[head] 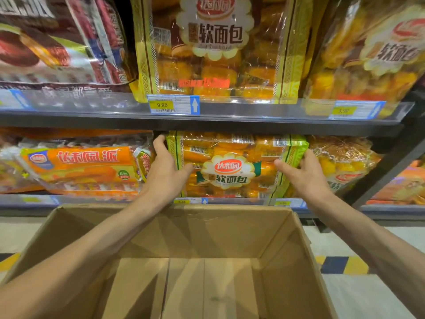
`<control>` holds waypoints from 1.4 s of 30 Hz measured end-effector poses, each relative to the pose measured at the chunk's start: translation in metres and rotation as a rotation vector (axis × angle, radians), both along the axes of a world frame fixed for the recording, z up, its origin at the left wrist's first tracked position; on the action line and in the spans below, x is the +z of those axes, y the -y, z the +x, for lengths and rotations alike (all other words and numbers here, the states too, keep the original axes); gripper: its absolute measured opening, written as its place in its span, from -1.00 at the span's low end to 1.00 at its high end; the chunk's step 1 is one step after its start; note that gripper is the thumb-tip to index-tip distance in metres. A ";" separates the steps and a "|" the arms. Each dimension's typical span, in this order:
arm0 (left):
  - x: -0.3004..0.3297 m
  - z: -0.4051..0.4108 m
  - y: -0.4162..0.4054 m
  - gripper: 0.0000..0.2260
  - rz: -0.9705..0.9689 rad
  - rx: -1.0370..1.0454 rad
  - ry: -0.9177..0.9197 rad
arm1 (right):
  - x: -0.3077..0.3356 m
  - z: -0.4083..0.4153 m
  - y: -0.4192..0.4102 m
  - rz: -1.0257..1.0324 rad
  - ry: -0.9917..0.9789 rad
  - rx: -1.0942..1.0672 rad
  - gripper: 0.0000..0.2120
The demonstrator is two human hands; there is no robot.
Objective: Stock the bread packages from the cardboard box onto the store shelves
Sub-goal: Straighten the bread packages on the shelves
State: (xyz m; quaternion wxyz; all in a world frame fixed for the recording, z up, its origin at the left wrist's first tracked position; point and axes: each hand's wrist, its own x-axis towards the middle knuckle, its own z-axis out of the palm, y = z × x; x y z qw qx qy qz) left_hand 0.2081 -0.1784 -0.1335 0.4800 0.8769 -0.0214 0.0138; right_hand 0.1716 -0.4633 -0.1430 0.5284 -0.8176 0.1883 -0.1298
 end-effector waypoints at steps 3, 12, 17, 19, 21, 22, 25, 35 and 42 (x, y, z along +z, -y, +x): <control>0.000 0.001 -0.008 -0.34 -0.019 -0.018 -0.013 | 0.002 0.000 0.000 -0.001 -0.007 0.010 -0.71; 0.011 -0.012 -0.012 -0.25 -0.006 -0.030 -0.071 | 0.022 -0.012 -0.004 0.087 -0.079 0.035 -0.58; 0.033 -0.038 -0.026 -0.48 0.049 0.050 0.217 | 0.047 -0.038 -0.001 0.014 0.060 -0.026 -0.41; 0.053 -0.044 -0.030 -0.59 0.077 0.075 0.400 | 0.065 -0.047 -0.002 -0.116 0.212 -0.103 -0.60; 0.077 -0.041 -0.030 -0.62 0.078 0.104 0.531 | 0.093 -0.048 -0.008 -0.190 0.362 -0.115 -0.72; 0.090 -0.038 -0.028 -0.62 0.076 0.117 0.575 | 0.107 -0.043 -0.013 -0.231 0.410 -0.094 -0.70; 0.125 -0.017 -0.018 -0.53 0.094 0.145 0.602 | 0.146 -0.013 -0.033 -0.399 0.454 -0.016 -0.55; 0.154 0.024 0.003 -0.21 0.035 0.194 0.282 | 0.189 0.053 -0.062 -0.196 0.197 -0.129 -0.24; 0.136 0.025 -0.009 -0.34 -0.032 0.189 0.264 | 0.178 0.038 -0.035 -0.208 0.220 -0.115 -0.53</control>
